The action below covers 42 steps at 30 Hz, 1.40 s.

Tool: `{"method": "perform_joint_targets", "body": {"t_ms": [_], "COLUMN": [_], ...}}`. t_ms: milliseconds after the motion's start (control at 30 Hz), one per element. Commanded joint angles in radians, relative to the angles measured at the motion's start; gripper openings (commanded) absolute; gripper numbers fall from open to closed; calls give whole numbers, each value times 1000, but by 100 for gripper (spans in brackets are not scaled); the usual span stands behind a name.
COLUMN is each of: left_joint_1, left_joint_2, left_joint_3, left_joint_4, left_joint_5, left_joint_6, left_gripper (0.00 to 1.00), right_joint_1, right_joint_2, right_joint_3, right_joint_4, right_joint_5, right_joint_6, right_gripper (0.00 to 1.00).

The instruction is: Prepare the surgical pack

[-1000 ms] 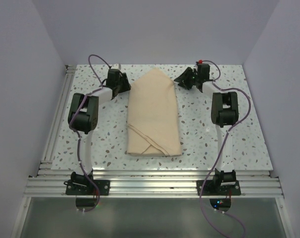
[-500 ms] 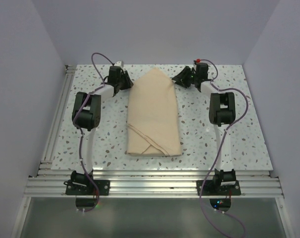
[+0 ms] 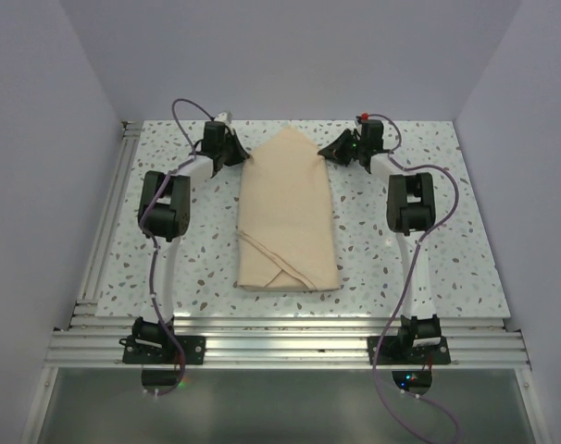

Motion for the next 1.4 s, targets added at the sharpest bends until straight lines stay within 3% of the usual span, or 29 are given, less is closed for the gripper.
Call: {"method": "perform_joint_targets", "body": {"t_ms": [0,300,667,1067,1367], "left_joint_1": [3,12,12,7,-43], "left_joint_2": [54,-35,-266,-588,-887], "left_joint_3": [24,13,-138,-454,-681], "left_joint_4": [-97,-103,-73,6,-3], "left_joint_5": [28,42,55,77,43], "left_joint_6": [2,22,24,-7,-7], "left_gripper": [0,0,0,0,0], "right_joint_1": [12,3,1,1,1], "right_joint_2": [42,-55,-280,-550,-852], "right_joint_3": [51,14,-116,-458,-754], "right_joint_4": [-26,54,101,189,195], "right_joint_5": [-21,-56,-96,-131,-156], "right_joint_6": [32,83,82,77,26], "right_gripper": [1,0,0,0,0]}}
